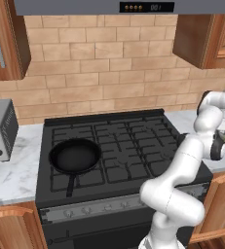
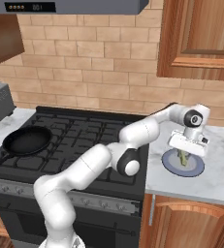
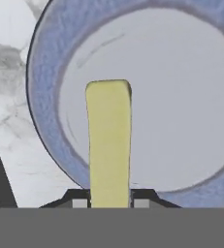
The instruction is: Pick up the butter stick and place it in the pan. Then turn on the burner for the pan.
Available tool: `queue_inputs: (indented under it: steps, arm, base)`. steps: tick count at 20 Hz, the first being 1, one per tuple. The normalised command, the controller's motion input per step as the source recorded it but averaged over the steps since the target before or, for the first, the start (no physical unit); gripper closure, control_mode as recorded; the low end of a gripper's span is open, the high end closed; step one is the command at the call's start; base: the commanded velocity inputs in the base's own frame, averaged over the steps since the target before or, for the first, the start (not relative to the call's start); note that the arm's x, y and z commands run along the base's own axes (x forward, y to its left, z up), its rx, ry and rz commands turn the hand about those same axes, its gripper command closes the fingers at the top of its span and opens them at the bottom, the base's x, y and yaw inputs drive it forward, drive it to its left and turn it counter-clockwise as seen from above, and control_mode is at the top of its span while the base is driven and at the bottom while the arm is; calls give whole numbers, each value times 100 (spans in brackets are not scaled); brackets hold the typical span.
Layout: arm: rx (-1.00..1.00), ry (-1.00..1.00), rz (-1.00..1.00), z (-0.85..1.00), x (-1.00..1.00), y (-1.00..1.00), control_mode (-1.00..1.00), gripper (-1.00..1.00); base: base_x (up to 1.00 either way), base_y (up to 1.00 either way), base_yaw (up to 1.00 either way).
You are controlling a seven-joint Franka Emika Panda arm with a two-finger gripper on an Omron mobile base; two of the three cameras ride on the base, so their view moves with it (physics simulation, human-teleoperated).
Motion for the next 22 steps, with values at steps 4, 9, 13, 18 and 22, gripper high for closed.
queue_inputs:
  steps: [4, 9, 13, 18, 22]
  arm:
    - [0, 0, 0, 45, -26, 40, -100, 100]
    - [-6, -1, 0, 17, -51, 74, -100, 100]
    - [-15, -19, 0, 1, -76, 77, -100, 100]
    - [-16, -19, 0, 26, -41, 94, -100, 100]
    - [-20, -15, 0, 24, -30, 100, -100, 100]
  base:
    - [0, 0, 0]
    - [0, 0, 0]
    - [0, 0, 0]
    - [0, 0, 0]
    - [0, 0, 0]
